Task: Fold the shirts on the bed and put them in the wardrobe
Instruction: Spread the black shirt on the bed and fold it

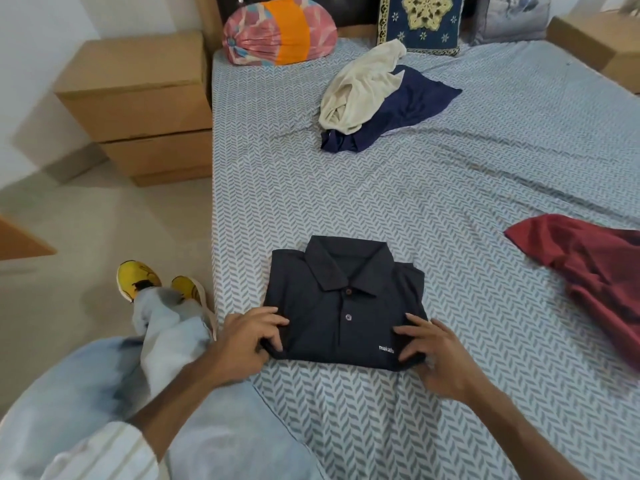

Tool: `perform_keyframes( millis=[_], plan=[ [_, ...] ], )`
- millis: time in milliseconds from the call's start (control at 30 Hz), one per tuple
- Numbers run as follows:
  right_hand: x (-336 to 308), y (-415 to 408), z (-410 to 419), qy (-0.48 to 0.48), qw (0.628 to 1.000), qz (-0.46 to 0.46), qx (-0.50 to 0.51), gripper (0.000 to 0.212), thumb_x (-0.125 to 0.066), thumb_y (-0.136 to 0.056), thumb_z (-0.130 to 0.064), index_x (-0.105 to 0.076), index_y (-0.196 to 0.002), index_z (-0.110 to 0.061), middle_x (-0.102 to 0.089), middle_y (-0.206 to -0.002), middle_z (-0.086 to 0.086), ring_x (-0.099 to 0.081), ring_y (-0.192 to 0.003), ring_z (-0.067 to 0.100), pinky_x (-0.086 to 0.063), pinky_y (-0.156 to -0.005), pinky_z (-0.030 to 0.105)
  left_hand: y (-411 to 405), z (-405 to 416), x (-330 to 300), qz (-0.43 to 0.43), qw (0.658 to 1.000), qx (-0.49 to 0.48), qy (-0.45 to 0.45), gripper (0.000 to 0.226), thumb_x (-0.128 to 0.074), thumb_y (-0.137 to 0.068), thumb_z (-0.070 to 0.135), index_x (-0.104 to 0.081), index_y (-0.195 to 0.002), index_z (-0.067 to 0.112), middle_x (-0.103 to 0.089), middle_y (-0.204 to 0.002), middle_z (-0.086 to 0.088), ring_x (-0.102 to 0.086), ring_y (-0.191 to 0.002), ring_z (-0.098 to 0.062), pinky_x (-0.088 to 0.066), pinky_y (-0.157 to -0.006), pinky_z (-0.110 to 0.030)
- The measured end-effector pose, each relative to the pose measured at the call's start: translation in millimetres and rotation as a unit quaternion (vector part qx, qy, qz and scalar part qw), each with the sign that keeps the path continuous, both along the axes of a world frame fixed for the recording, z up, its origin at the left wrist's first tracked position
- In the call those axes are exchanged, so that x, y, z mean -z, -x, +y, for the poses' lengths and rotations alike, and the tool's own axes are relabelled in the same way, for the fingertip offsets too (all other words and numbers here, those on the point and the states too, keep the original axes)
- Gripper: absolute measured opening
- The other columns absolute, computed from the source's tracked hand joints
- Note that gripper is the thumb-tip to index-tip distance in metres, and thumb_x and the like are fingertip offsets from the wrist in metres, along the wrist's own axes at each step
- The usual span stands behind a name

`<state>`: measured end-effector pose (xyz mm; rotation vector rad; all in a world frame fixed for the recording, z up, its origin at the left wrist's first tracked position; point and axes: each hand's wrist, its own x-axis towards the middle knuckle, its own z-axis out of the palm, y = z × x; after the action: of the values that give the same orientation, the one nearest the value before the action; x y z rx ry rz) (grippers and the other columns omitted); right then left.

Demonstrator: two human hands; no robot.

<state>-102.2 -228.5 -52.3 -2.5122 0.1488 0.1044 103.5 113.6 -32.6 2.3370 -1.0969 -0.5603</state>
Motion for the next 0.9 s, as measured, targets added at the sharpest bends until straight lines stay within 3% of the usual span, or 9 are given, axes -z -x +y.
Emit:
perform_keyframes(
  millis=[100, 200, 267, 367, 500, 600, 700, 800, 900],
  plan=[
    [-4.4, 19.9, 8.6, 0.011, 0.999, -0.014, -0.029, 0.034, -0.058, -0.062, -0.037, -0.069, -0.093, -0.042, -0.041, -0.15, -0.022, -0.019, -0.15, 0.006, -0.01, -0.121, 0.043, 12.9, 7.1, 1.4, -0.071, 0.993, 0.054, -0.077, 0.025, -0.061, -0.066, 0.021, -0.072, -0.085, 0.035, -0.044, -0.143, 0.018, -0.025, -0.143, -0.002, -0.015, -0.109, -0.035],
    [-9.5, 20.2, 16.2, 0.044, 0.995, -0.084, -0.003, 0.027, -0.063, -0.07, -0.042, -0.073, -0.094, -0.034, -0.046, -0.15, -0.009, -0.025, -0.149, 0.013, -0.022, -0.118, 0.055, 21.2, 6.3, 0.1, -0.154, 0.986, 0.054, -0.028, 0.024, -0.059, -0.069, 0.04, -0.069, -0.089, 0.032, -0.05, -0.135, 0.01, -0.037, -0.139, -0.012, -0.018, -0.109, -0.034],
    [-11.8, 13.7, 23.6, 0.079, 0.987, -0.142, 0.005, 0.035, -0.064, -0.078, -0.038, -0.073, -0.111, -0.027, -0.043, -0.153, -0.001, -0.028, -0.149, 0.018, -0.025, -0.118, 0.052, 25.8, 0.5, 1.2, -0.182, 0.981, 0.063, 0.002, 0.036, -0.06, -0.075, 0.043, -0.065, -0.108, 0.029, -0.049, -0.141, 0.007, -0.037, -0.141, -0.015, -0.025, -0.112, -0.04],
    [-9.3, 4.6, 34.4, 0.153, 0.977, -0.13, -0.069, 0.056, -0.058, -0.09, -0.039, -0.052, -0.143, -0.024, -0.027, -0.162, 0.004, -0.019, -0.152, 0.021, -0.017, -0.122, 0.042, 33.0, -9.1, 8.9, -0.212, 0.969, 0.126, -0.03, 0.062, -0.056, -0.084, 0.048, -0.049, -0.143, 0.028, -0.031, -0.159, 0.002, -0.025, -0.148, -0.015, -0.02, -0.115, -0.039],
    [8.1, 7.7, 36.6, 0.189, 0.975, -0.076, -0.089, 0.051, -0.049, -0.095, -0.044, -0.05, -0.144, -0.031, -0.035, -0.158, -0.003, -0.027, -0.149, 0.014, -0.025, -0.118, 0.044, 32.8, -9.9, 15.3, -0.25, 0.962, 0.102, -0.039, 0.048, -0.052, -0.088, 0.047, -0.066, -0.127, 0.024, -0.054, -0.144, -0.002, -0.045, -0.136, -0.017, -0.03, -0.108, -0.036],
    [7.4, 8.3, 28.1, 0.165, 0.974, -0.156, -0.021, 0.034, -0.051, -0.096, -0.038, -0.073, -0.116, -0.022, -0.061, -0.138, 0.0, -0.054, -0.131, 0.017, -0.045, -0.103, 0.047, 30.0, -6.9, 14.3, -0.257, 0.965, 0.043, -0.01, 0.038, -0.049, -0.091, 0.044, -0.075, -0.104, 0.021, -0.065, -0.124, -0.001, -0.055, -0.121, -0.017, -0.036, -0.102, -0.033],
    [-0.3, -5.7, 19.2, 0.184, 0.958, -0.196, 0.101, 0.031, -0.051, -0.096, -0.032, -0.075, -0.104, -0.015, -0.069, -0.122, 0.002, -0.063, -0.115, 0.021, -0.048, -0.096, 0.04, 21.5, -10.3, 14.9, -0.233, 0.971, -0.038, 0.029, 0.036, -0.047, -0.093, 0.042, -0.073, -0.096, 0.017, -0.065, -0.114, 0.001, -0.057, -0.112, -0.018, -0.043, -0.096, -0.034],
    [-15.4, -37.2, 10.6, 0.071, 0.954, -0.089, 0.277, 0.028, -0.053, -0.097, -0.029, -0.068, -0.115, -0.014, -0.069, -0.113, -0.001, -0.064, -0.104, 0.02, -0.046, -0.092, 0.033, 11.9, -25.3, 11.7, -0.225, 0.97, -0.07, 0.051, 0.031, -0.049, -0.092, 0.038, -0.069, -0.096, 0.015, -0.063, -0.106, 0.0, -0.058, -0.104, -0.021, -0.051, -0.086, -0.04],
    [-27.0, -76.5, -9.4, -0.094, 0.903, 0.027, 0.419, 0.033, -0.063, -0.092, -0.037, -0.064, -0.116, -0.014, -0.065, -0.1, -0.005, -0.061, -0.096, 0.017, -0.043, -0.086, 0.031, 20.2, -52.7, 5.0, -0.248, 0.966, -0.005, 0.075, 0.022, -0.057, -0.089, 0.034, -0.07, -0.098, 0.018, -0.061, -0.098, 0.001, -0.056, -0.094, -0.021, -0.05, -0.078, -0.041]
  ],
)
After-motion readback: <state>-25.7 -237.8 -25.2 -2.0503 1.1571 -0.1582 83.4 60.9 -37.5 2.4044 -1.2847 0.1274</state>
